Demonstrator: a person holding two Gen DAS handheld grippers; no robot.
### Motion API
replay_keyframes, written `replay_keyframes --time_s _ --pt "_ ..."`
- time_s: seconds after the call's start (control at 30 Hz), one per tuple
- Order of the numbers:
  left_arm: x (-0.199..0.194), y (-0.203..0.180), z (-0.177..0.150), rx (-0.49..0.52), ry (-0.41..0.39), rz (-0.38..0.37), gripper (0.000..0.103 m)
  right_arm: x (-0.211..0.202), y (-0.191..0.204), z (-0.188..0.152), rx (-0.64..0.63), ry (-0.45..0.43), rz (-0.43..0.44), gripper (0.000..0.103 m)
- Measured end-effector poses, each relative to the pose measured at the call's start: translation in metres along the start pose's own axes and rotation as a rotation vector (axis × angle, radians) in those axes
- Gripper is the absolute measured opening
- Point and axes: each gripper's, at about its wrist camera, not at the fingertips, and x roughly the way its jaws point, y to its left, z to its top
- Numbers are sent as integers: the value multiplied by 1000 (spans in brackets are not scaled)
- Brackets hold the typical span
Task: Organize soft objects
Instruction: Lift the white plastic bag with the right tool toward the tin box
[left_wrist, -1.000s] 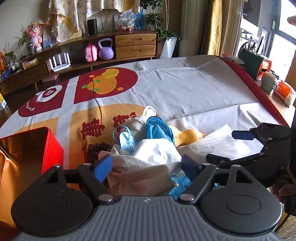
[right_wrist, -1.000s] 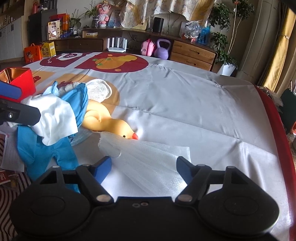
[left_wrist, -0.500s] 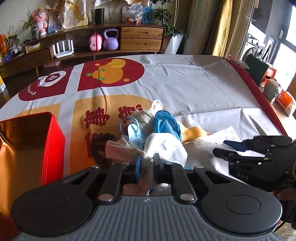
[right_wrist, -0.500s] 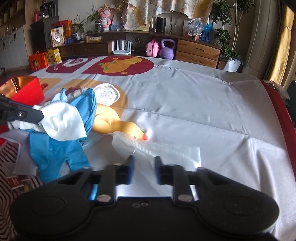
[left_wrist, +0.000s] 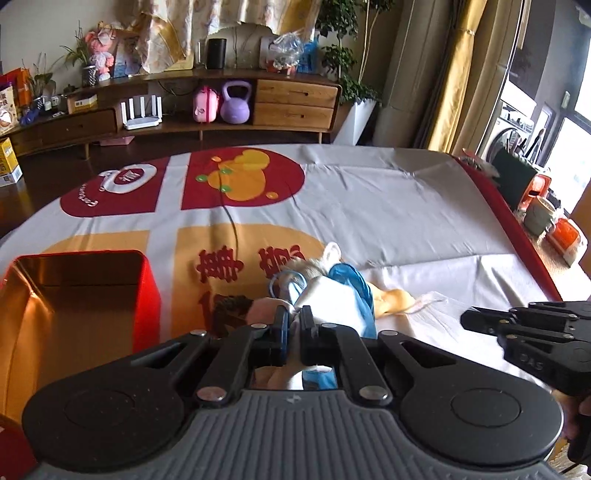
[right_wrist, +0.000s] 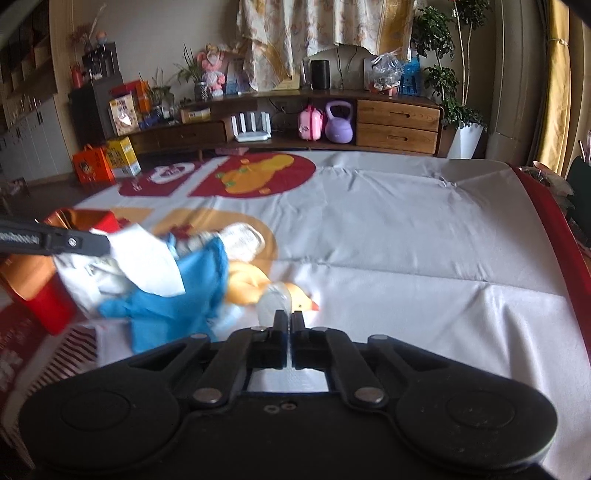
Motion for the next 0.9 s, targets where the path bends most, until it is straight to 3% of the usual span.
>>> replay_keyframes --time_s 0.37,0.5,0.57,0.7,0.73,0.9 --pt "-29 11 7 -11 -31 8 6 -32 13 23 -8 -59 25 0" --pt "-39 16 8 -17 -47 9 6 -32 14 24 -28 -37 34 2" --pt "-43 19 9 -21 -53 6 6 -21 14 19 -37 33 45 28" --pt "-49 25 10 -29 -64 7 6 -2 21 1 -72 108 32 52" --pt "-49 27 10 -31 -63 9 6 2 21 -2 -74 118 22 62" --pt "-47 31 7 -44 -52 14 6 26 10 -13 -29 184 1 61"
